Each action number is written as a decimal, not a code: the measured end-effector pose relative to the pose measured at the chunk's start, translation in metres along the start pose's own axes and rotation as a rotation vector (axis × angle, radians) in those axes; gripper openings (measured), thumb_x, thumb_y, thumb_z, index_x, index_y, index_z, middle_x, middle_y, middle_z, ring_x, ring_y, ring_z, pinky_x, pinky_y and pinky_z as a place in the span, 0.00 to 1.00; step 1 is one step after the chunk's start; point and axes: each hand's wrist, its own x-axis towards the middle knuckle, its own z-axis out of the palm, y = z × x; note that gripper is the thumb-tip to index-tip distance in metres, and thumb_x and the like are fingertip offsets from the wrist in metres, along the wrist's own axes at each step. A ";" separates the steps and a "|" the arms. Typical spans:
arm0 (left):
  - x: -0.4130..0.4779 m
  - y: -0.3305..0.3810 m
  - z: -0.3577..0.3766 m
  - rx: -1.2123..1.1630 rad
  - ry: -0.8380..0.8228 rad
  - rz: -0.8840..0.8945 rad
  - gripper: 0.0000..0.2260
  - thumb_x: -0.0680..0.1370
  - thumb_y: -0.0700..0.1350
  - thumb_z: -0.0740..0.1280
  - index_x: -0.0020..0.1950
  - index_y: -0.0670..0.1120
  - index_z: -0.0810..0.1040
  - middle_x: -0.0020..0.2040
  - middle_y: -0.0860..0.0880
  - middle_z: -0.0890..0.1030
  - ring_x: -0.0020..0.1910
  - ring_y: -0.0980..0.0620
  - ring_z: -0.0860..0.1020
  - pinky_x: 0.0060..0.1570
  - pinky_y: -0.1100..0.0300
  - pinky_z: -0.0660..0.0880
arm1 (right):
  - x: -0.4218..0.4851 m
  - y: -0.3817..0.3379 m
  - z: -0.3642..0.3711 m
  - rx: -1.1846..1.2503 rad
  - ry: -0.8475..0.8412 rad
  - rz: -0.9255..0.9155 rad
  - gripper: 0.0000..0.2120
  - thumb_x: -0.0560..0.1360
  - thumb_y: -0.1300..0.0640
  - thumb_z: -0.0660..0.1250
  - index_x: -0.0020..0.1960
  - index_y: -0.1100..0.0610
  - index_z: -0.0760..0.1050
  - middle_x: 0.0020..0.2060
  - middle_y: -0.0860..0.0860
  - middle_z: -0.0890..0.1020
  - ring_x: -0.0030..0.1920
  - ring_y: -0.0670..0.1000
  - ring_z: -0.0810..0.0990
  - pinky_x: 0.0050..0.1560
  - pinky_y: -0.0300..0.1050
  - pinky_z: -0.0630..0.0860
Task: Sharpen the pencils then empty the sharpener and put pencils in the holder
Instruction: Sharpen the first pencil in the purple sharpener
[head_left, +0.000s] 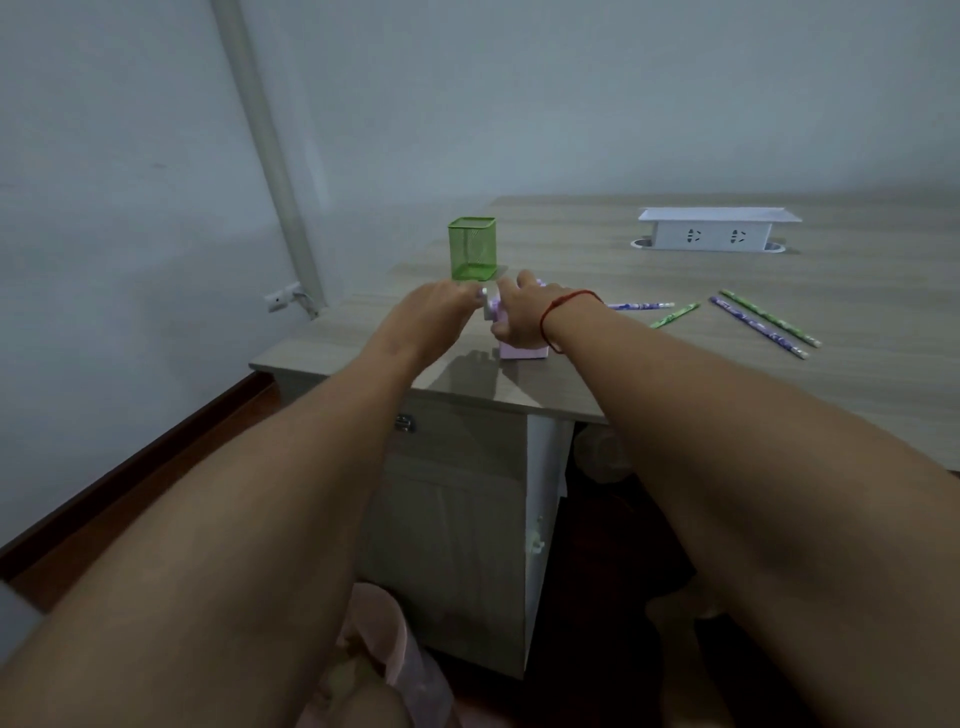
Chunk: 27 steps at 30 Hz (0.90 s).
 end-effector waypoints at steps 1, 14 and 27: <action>-0.008 0.005 0.002 -0.010 -0.004 0.000 0.08 0.79 0.37 0.62 0.56 0.40 0.77 0.48 0.37 0.83 0.45 0.38 0.81 0.41 0.52 0.74 | 0.000 0.000 0.000 -0.003 -0.010 -0.002 0.25 0.79 0.48 0.56 0.72 0.58 0.60 0.71 0.59 0.63 0.70 0.61 0.67 0.66 0.55 0.67; -0.011 0.003 0.025 -0.018 -0.451 -0.247 0.12 0.80 0.44 0.60 0.54 0.40 0.80 0.51 0.38 0.80 0.48 0.41 0.78 0.49 0.52 0.73 | -0.004 -0.005 0.013 -0.003 0.127 -0.084 0.29 0.77 0.42 0.56 0.73 0.56 0.60 0.71 0.57 0.65 0.65 0.61 0.72 0.61 0.56 0.70; 0.036 -0.030 0.021 0.227 -0.351 0.036 0.07 0.78 0.38 0.61 0.51 0.40 0.78 0.46 0.39 0.81 0.45 0.40 0.79 0.41 0.51 0.74 | 0.003 0.007 0.015 -0.034 0.111 -0.072 0.28 0.77 0.42 0.57 0.73 0.55 0.59 0.69 0.58 0.66 0.64 0.61 0.73 0.59 0.56 0.71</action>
